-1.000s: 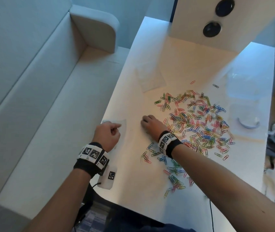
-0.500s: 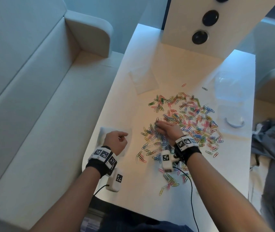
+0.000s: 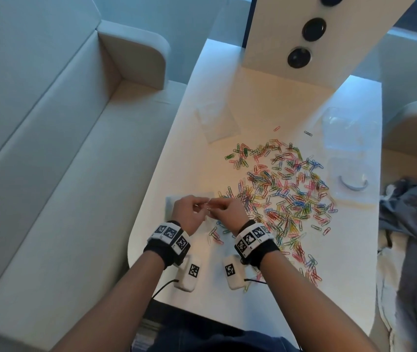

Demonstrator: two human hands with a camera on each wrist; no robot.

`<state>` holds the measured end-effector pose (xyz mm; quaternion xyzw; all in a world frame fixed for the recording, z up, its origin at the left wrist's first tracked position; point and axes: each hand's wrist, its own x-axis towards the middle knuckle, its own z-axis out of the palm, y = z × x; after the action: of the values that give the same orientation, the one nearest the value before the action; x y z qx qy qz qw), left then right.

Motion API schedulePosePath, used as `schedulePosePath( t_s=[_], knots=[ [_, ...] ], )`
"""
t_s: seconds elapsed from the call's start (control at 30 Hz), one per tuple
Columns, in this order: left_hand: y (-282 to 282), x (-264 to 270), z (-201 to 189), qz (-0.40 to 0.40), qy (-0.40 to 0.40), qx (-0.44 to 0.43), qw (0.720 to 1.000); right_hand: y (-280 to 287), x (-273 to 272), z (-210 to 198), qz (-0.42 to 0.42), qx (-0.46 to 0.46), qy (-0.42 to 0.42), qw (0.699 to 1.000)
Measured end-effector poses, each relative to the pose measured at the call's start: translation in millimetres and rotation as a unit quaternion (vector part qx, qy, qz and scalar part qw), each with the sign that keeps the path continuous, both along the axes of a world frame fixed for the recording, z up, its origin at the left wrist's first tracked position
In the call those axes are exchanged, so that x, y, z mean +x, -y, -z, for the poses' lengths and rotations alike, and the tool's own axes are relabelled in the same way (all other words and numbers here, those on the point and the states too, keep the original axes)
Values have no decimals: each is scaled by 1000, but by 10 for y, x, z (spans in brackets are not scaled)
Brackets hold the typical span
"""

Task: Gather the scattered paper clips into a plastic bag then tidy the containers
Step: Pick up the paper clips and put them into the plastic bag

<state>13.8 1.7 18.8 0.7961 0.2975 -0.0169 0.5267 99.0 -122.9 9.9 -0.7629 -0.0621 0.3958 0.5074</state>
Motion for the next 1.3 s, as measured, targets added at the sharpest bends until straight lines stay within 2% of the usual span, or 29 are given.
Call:
schedulePosePath(
  t_s=[0.13,0.23,0.3,0.37,0.43,0.5,0.53,0.6,0.7,0.77,0.87,0.97,1.07,1.2,1.23,1.3],
  knots=[
    [7,-6,6,16,0,-13,1000,-12,19,-97,-48,-73,88,992],
    [23,1,15,23,-5,-11,1000,-60,31,-189,-176,-155,203,951],
    [29,8,15,24,-7,1,1000,-76,38,-247,-242,-174,220,929],
    [13,2,12,20,-10,16,1000,-47,89,-281,-219,-136,183,949],
    [-24,-25,2,14,-17,35,999,14,188,-281,-122,-86,159,976],
    [-99,-70,-2,-2,-28,45,999,61,326,-174,-72,-105,223,967],
    [-145,-102,-2,-14,-33,47,998,75,391,-88,-87,-136,256,953],
    [-241,-174,-9,-31,-43,59,997,77,447,79,-196,-215,288,912],
    [-360,-280,-10,-56,-51,73,994,86,304,247,-354,-301,322,825],
    [-403,-334,-8,-71,-54,74,993,123,112,345,-402,-305,356,787],
    [-416,-394,5,-75,-63,69,993,229,-176,485,-426,-305,399,753],
    [-379,-447,34,-69,-67,64,993,333,-322,517,-410,-290,435,747],
    [-302,-488,49,-68,-77,53,993,442,-304,507,-390,-223,493,745],
    [-188,-513,75,-60,-90,36,993,517,-109,450,-396,-187,494,751],
    [-163,-510,86,-56,-93,35,993,524,-45,428,-394,-187,478,763],
    [-115,-489,91,-49,-96,35,994,527,68,370,-334,-167,427,823]
  ],
)
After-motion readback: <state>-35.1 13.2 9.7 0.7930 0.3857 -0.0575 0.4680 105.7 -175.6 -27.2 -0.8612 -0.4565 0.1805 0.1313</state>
